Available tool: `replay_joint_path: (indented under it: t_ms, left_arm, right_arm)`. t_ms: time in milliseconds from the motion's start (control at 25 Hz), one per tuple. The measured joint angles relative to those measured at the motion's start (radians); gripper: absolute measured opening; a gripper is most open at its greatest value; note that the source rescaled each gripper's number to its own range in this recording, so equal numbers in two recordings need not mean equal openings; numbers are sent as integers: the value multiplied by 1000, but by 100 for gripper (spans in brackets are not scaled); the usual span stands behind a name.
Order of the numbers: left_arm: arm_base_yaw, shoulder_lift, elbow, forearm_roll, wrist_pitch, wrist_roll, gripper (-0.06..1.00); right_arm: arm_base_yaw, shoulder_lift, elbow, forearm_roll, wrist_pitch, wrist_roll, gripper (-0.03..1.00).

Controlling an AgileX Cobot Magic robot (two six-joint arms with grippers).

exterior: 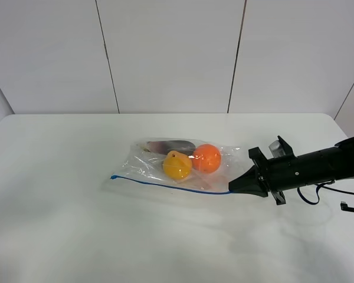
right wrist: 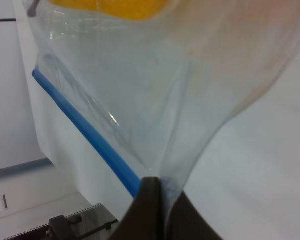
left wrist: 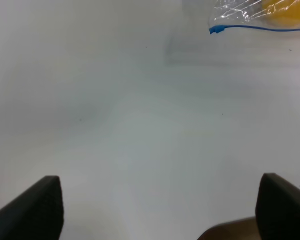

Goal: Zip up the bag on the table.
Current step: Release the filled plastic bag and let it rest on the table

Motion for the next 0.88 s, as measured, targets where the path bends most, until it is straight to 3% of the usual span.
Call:
replay_joint_path:
  t_ms: [280,480,720,880]
  left_arm:
    - [0,0,0,0,0,0,86]
    - [0,0,0,0,0,0,86]
    - [0,0,0,0,0,0,86]
    - [0,0,0,0,0,0,86]
  right_arm:
    - [0,0,-8,-9,6,0,7]
    - [0,0,-48,-21,59,1,35]
    - [0,1,-87,-33,92,22,48]
    - [0,1,-92,-35,97,27,81]
